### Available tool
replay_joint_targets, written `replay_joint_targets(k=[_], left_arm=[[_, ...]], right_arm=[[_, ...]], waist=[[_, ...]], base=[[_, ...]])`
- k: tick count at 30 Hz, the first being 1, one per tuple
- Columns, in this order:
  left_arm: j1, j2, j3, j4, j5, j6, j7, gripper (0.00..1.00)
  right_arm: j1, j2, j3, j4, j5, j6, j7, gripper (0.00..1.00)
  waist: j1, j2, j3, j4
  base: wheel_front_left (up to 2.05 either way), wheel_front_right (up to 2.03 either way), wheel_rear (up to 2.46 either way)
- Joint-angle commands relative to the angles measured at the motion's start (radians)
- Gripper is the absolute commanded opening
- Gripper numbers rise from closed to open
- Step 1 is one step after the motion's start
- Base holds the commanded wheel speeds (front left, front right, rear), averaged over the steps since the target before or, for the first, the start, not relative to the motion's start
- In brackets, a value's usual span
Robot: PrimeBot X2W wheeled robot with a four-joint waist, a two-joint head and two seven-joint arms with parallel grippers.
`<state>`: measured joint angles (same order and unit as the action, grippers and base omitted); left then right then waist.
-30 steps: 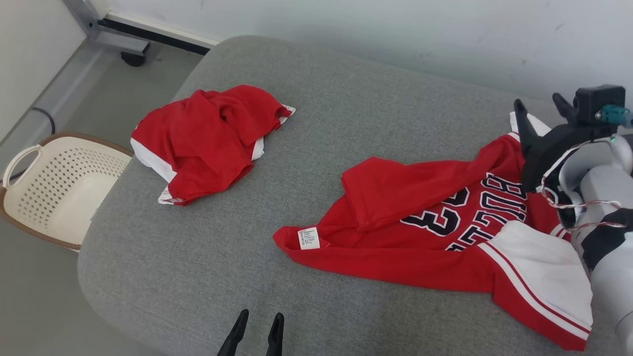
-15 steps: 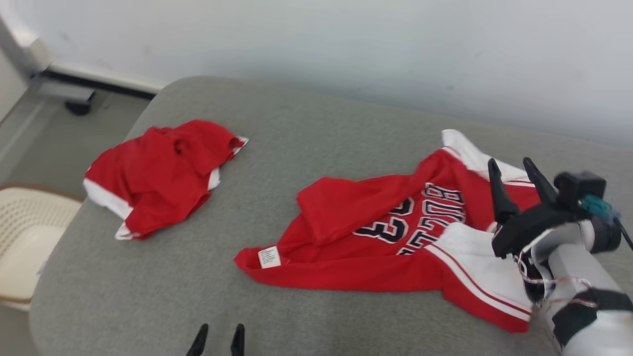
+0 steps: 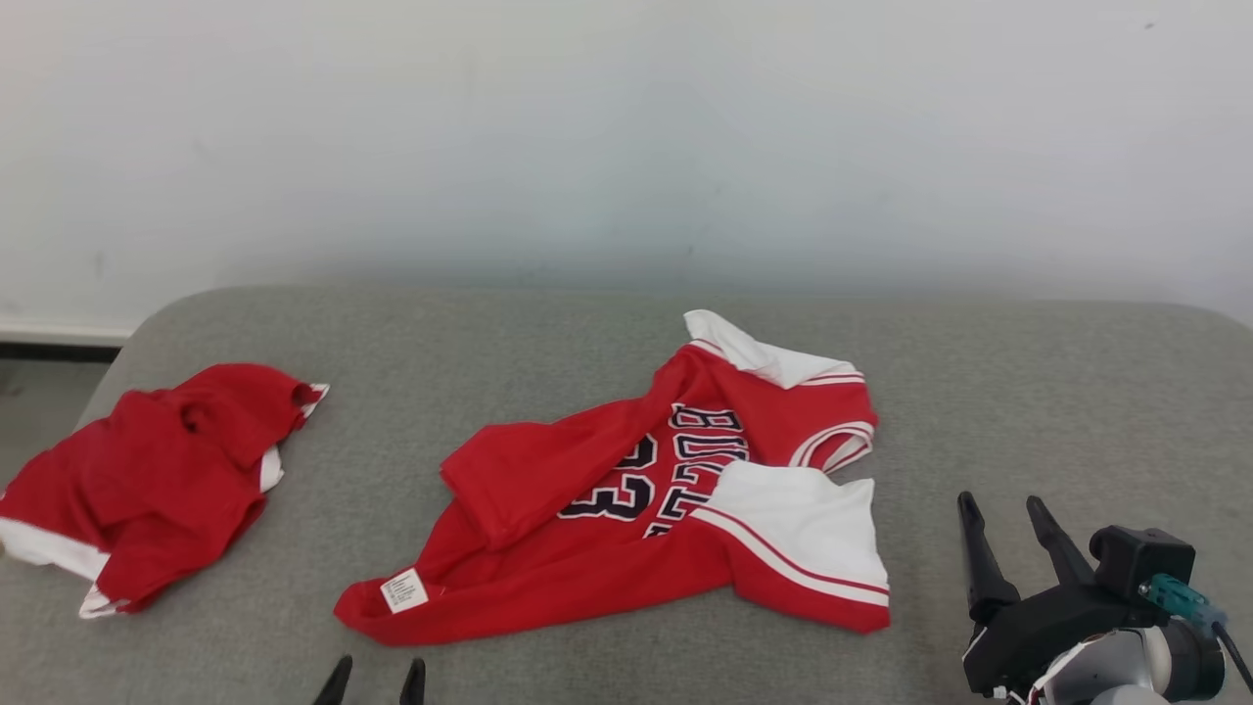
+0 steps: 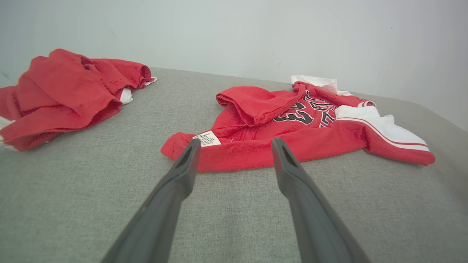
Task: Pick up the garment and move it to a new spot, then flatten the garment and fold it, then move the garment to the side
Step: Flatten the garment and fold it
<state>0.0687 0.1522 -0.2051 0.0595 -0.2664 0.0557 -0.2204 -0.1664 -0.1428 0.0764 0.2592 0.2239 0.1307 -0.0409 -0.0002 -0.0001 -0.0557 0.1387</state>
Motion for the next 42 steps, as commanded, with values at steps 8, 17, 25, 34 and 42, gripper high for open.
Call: replay_joint_targets(k=[8,17,25,34,42], left_arm=[[-0.184,0.083,-0.010,0.146,0.051,-0.008,0.164,1.00],[-0.344,0.145,-0.013,0.304,0.095,0.023,0.370,1.00],[-0.419,0.165,-0.041,0.354,0.111,0.012,0.457,1.00],[-0.464,0.142,-0.049,0.434,0.075,0.002,0.525,0.91],[-0.468,0.142,-0.053,0.424,0.071,0.017,0.533,0.00]], right_arm=[[-0.005,0.043,-0.009,-0.098,-0.054,0.000,0.261,1.00],[-0.087,0.025,0.078,-0.140,-0.068,0.000,0.399,1.00],[-0.119,0.011,0.096,-0.147,-0.065,0.000,0.404,1.00],[-0.146,0.005,0.091,-0.144,-0.058,0.000,0.406,1.00],[-0.171,0.022,0.069,-0.115,-0.115,0.000,0.436,1.00]], waist=[[0.0002,0.0001,-0.010,-0.078],[0.0002,0.0001,0.042,-0.088],[0.0002,0.0001,0.075,-0.090],[0.0002,0.0001,0.125,-0.103],[0.0002,0.0001,0.160,-0.100]], base=[[0.00,0.00,0.00],[0.00,0.00,0.00],[0.00,0.00,0.00],[0.00,0.00,0.00],[0.00,0.00,0.00]])
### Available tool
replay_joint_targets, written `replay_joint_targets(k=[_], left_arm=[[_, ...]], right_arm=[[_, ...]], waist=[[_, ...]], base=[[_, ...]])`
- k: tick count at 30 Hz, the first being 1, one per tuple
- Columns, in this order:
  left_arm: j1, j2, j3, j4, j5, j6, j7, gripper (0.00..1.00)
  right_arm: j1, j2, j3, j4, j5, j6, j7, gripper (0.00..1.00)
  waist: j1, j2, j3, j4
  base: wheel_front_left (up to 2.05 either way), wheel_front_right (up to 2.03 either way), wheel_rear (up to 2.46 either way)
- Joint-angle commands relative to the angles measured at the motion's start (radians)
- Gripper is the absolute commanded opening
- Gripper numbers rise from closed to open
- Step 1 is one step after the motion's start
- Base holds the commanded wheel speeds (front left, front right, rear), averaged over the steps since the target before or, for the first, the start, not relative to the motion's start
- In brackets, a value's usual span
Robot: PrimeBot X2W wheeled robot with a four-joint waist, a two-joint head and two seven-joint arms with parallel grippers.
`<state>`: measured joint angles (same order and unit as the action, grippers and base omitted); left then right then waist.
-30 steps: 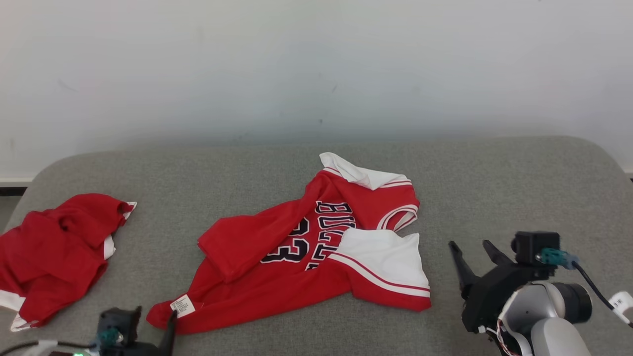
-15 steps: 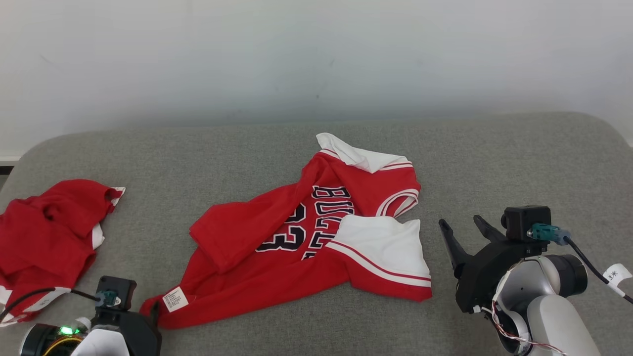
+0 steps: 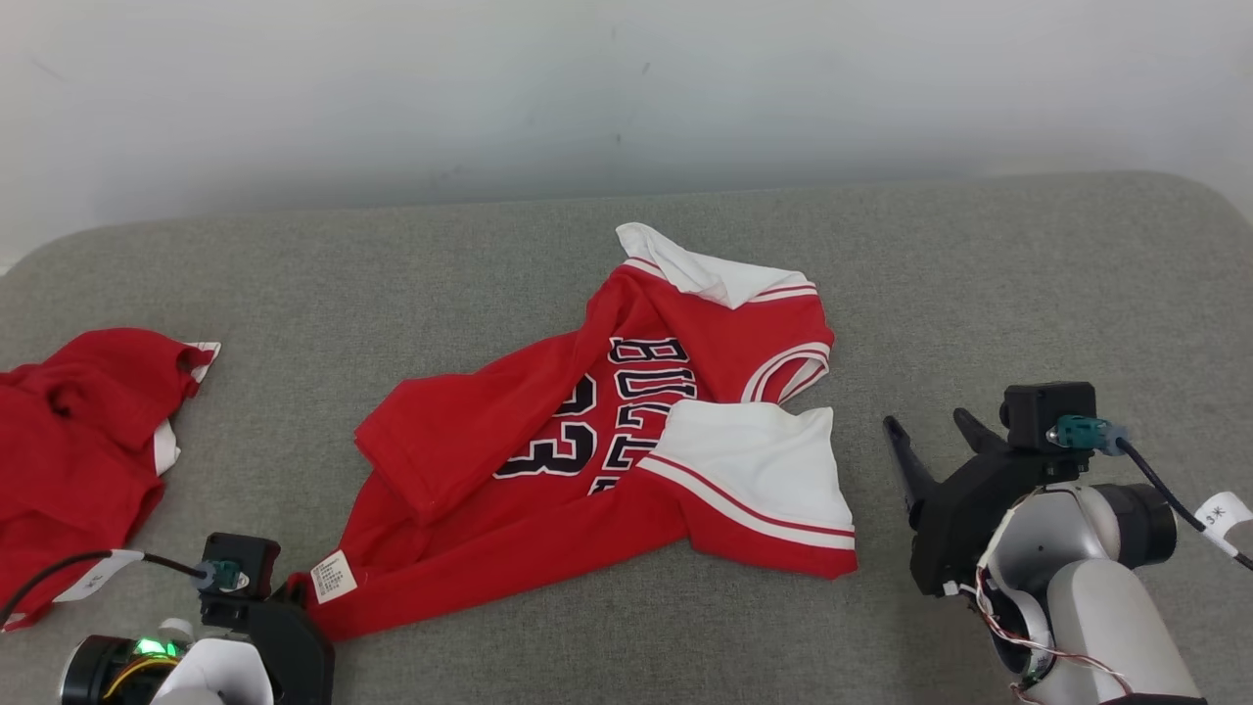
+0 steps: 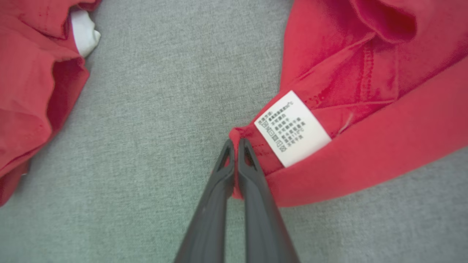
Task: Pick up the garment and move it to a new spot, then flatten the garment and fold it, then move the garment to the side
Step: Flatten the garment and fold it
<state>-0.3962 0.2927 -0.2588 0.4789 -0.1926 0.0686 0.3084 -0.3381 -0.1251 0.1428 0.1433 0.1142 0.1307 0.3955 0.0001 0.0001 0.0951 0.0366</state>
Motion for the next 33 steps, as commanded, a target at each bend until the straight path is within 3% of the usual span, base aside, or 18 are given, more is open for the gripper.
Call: replay_joint_targets(k=[1,13,17,20,30,31,33], left_arm=[[0.002,-0.001,0.000,-0.003,-0.004,0.006,0.001,0.00],[0.069,-0.008,-0.019,-0.076,-0.020,0.012,0.000,0.00],[0.051,-0.020,-0.031,-0.078,-0.026,0.008,-0.006,0.00],[0.045,-0.027,-0.039,-0.086,-0.027,0.011,-0.003,0.00],[0.038,-0.032,-0.053,-0.091,-0.039,0.011,-0.006,0.00],[0.036,-0.032,-0.054,-0.091,-0.040,0.011,-0.007,0.00],[0.034,-0.035,-0.057,-0.088,-0.042,0.012,-0.007,0.00]], right_arm=[[-0.004,0.014,0.005,0.008,-0.009,0.000,0.005,1.00],[-0.109,0.075,-0.115,0.147,-0.054,0.000,0.092,1.00],[-0.174,0.076,-0.099,0.223,0.019,0.000,0.157,1.00],[-0.216,0.073,-0.107,0.257,0.033,0.000,0.137,1.00],[-0.321,0.074,-0.112,0.444,-0.024,0.000,0.150,1.00],[-0.332,0.075,-0.111,0.460,-0.032,0.000,0.149,0.99],[-0.351,0.075,-0.111,0.491,-0.041,0.000,0.148,0.86]], waist=[[-0.0001,-0.0001,0.014,0.003],[-0.0001,-0.0001,0.050,0.025],[-0.0001,-0.0001,0.061,0.040],[-0.0001,-0.0001,0.071,0.049],[-0.0001,-0.0001,0.106,0.061],[-0.0001,-0.0001,0.109,0.062],[-0.0001,-0.0001,0.111,0.064]], base=[[0.00,0.00,0.00],[0.00,0.00,0.00],[0.00,0.00,0.00],[0.00,0.00,0.00],[0.00,0.00,0.00],[0.00,0.00,0.00],[0.00,0.00,0.00]])
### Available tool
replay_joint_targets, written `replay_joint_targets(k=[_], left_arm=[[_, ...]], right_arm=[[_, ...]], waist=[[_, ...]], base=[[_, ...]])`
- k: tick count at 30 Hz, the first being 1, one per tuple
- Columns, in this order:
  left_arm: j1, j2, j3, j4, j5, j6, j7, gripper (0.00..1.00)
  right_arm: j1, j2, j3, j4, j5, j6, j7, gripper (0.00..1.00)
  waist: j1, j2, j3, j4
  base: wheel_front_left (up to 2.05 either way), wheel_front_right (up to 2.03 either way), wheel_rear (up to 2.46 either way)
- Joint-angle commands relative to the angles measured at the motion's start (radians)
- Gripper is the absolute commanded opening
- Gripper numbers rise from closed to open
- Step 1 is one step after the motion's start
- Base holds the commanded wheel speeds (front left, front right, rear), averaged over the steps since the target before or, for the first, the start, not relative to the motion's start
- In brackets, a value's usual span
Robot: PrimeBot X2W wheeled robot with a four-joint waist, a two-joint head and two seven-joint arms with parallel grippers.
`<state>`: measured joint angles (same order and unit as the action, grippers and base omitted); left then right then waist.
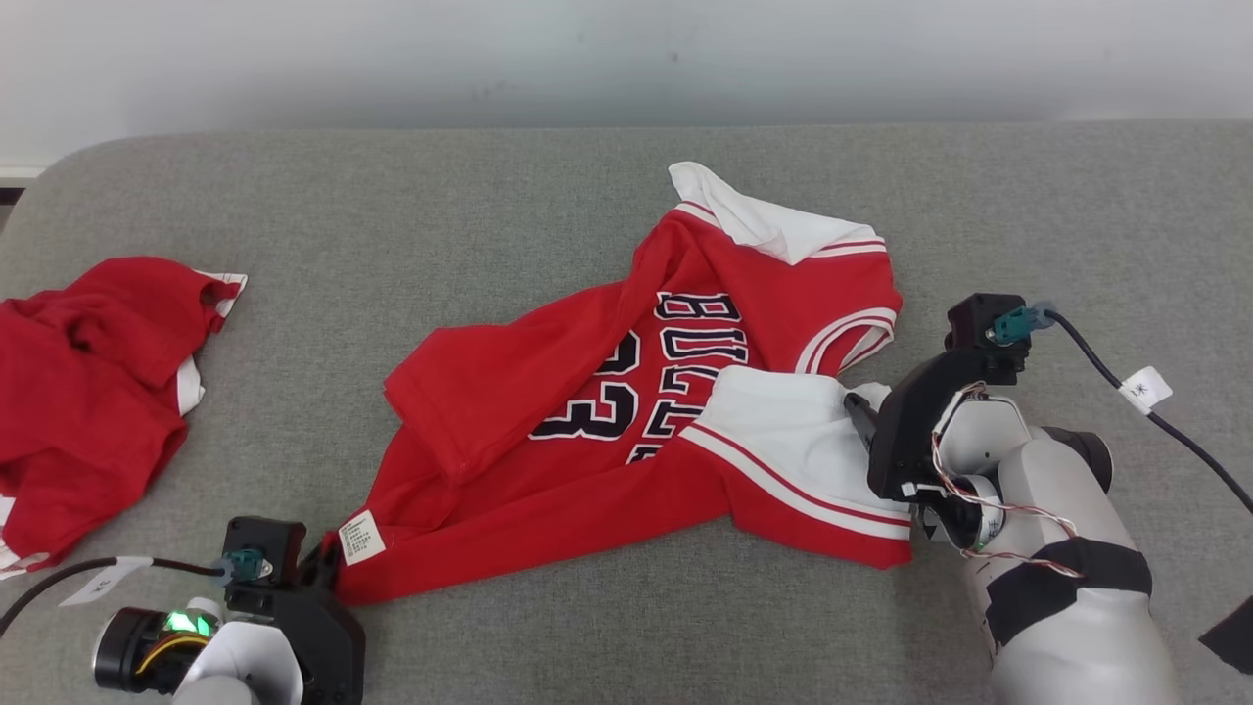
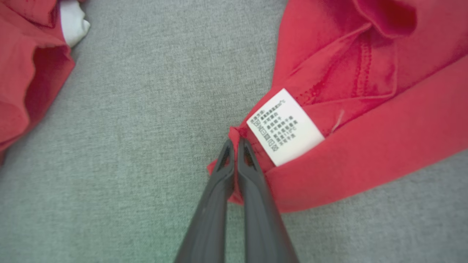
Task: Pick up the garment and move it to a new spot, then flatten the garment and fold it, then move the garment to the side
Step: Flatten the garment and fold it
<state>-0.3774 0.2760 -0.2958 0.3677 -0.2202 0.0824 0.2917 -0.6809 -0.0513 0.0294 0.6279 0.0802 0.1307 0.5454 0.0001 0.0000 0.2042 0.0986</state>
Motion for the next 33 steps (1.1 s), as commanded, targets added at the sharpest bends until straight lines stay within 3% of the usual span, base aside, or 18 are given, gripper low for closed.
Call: replay_joint_targets(k=[1,2,3,4,6,7,11,16,19,23,25,29,33], left_arm=[[0.014,-0.020,-0.021,0.024,-0.016,-0.002,0.011,0.00],[0.013,-0.020,-0.022,0.026,-0.016,-0.001,0.010,0.00],[0.013,-0.021,-0.024,0.027,-0.016,-0.001,0.009,0.00],[0.014,-0.022,-0.024,0.029,-0.017,-0.002,0.009,0.00],[0.015,-0.022,-0.025,0.031,-0.021,-0.002,0.006,0.00],[0.013,-0.020,-0.027,0.030,-0.017,-0.005,0.000,0.00],[-0.003,-0.032,-0.010,0.009,-0.036,-0.003,-0.047,0.00],[-0.040,-0.107,0.112,-0.033,-0.196,-0.010,-0.167,0.00],[-0.079,-0.143,0.170,-0.046,-0.285,-0.044,-0.214,0.00],[-0.175,-0.176,0.226,-0.056,-0.407,-0.082,-0.205,0.00],[-0.246,-0.187,0.250,-0.052,-0.475,-0.093,-0.173,0.00],[-0.398,-0.208,0.303,-0.037,-0.605,-0.062,-0.099,0.00],[-0.581,-0.192,0.318,-0.008,-0.612,-0.017,-0.074,0.00]], right_arm=[[-0.015,0.001,0.000,0.021,-0.014,0.000,-0.002,0.76],[-0.021,0.001,0.000,0.035,-0.017,0.000,0.004,0.56],[-0.025,0.001,0.001,0.046,-0.016,0.000,0.008,0.43],[-0.027,0.001,0.003,0.056,-0.017,0.000,0.008,0.38],[-0.033,0.001,0.008,0.074,-0.021,0.000,0.014,0.05],[-0.037,0.001,0.010,0.079,-0.019,0.000,0.008,0.00],[-0.051,0.001,0.010,0.071,-0.024,0.000,-0.037,0.00],[-0.083,0.001,-0.001,0.030,-0.013,0.000,-0.107,0.00],[-0.106,0.000,0.009,-0.010,-0.013,0.000,-0.134,0.00],[-0.151,-0.035,-0.007,-0.064,-0.001,0.000,-0.131,0.00],[-0.182,-0.051,0.036,-0.085,0.045,0.000,-0.103,0.00],[-0.261,-0.115,0.116,-0.119,0.189,0.000,-0.020,0.00],[-0.380,-0.154,0.193,-0.144,0.317,0.000,0.000,0.00]], waist=[[-0.0001,0.0000,0.002,0.004],[-0.0001,0.0000,0.002,0.004],[-0.0001,0.0000,0.002,0.005],[-0.0001,0.0000,0.000,0.005],[-0.0001,0.0000,-0.004,0.004],[-0.0001,0.0000,-0.006,0.002],[-0.0001,0.0000,-0.012,-0.005],[-0.0001,0.0000,-0.040,-0.022],[-0.0001,0.0000,-0.068,-0.040],[-0.0001,0.0000,-0.081,-0.071],[-0.0001,0.0000,-0.074,-0.086],[-0.0001,0.0000,-0.013,-0.129],[-0.0001,0.0000,0.087,-0.177]], base=[[0.00,0.00,0.00],[0.00,0.00,0.00],[0.00,0.00,0.00],[0.00,0.00,0.00],[0.00,0.00,0.00],[0.00,0.00,0.00],[0.00,0.00,0.00],[0.00,0.00,0.00],[0.00,0.00,0.00],[0.00,0.00,0.00],[0.00,0.00,0.00],[0.00,0.00,0.00],[0.00,0.00,0.00]])
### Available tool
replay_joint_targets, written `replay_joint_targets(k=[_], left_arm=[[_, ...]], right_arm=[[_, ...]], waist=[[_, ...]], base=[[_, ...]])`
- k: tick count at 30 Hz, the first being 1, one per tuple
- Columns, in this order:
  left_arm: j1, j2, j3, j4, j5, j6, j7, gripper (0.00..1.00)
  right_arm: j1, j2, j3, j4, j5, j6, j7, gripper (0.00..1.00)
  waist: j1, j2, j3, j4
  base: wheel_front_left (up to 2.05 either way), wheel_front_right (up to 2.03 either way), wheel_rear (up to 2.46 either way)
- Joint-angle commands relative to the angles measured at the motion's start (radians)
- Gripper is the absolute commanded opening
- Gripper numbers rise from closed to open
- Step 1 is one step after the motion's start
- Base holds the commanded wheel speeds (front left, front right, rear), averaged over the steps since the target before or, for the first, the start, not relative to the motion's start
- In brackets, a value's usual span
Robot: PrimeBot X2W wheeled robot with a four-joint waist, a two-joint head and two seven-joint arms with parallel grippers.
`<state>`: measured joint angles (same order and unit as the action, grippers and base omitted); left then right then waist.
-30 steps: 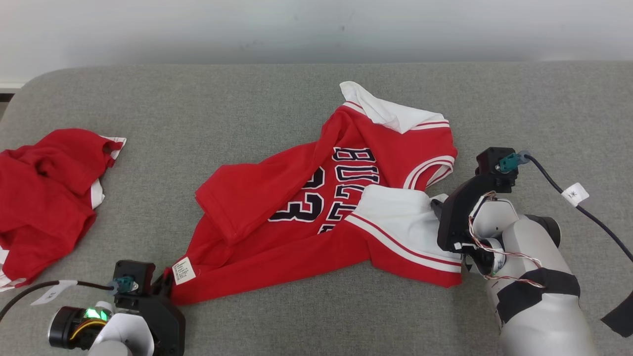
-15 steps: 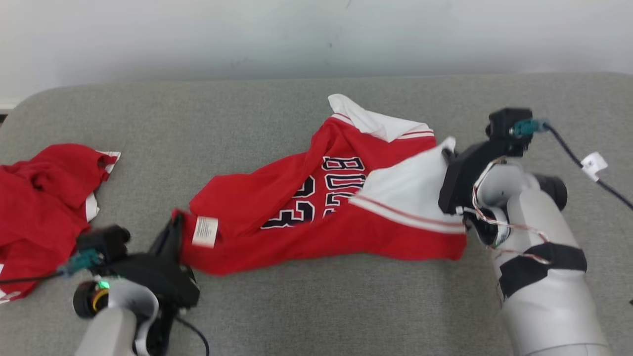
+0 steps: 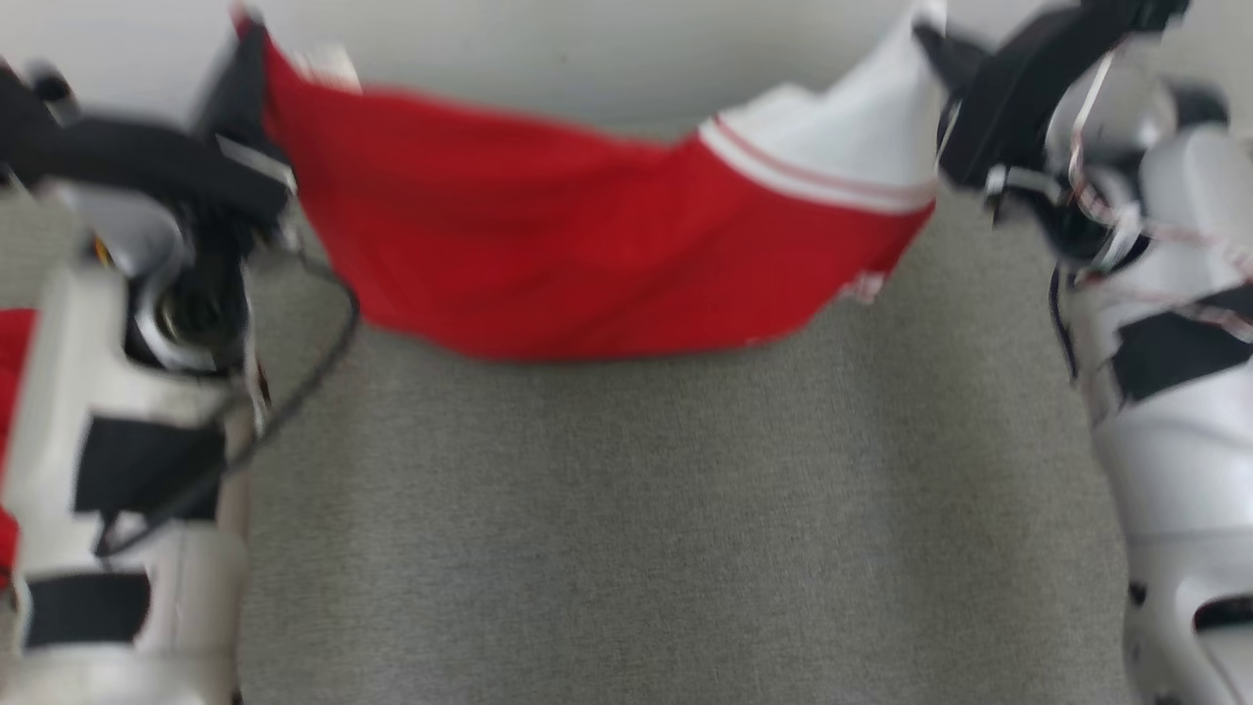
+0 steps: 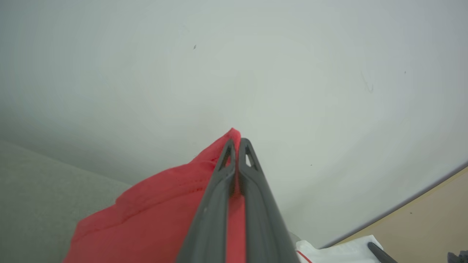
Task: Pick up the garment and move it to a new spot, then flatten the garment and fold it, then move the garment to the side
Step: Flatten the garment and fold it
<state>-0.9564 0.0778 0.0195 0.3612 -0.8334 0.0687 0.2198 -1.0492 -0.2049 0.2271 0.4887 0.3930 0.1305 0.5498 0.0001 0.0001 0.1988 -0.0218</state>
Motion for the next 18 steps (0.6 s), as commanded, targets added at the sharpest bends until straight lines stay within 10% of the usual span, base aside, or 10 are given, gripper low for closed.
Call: replay_joint_targets(k=[1,18], left_arm=[[-0.052,0.007,-0.002,0.009,0.013,0.005,-0.005,0.00],[-0.625,-0.019,-0.070,0.163,0.141,-0.130,-0.468,0.00]], right_arm=[[-0.043,-0.013,0.009,-0.004,0.027,0.000,-0.020,0.00],[-0.606,0.072,-0.221,0.242,-0.159,0.000,-0.786,0.00]], waist=[[-0.0001,-0.0001,0.123,-0.064],[-0.0001,-0.0001,0.323,-0.116]], base=[[0.00,0.00,0.00],[0.00,0.00,0.00]])
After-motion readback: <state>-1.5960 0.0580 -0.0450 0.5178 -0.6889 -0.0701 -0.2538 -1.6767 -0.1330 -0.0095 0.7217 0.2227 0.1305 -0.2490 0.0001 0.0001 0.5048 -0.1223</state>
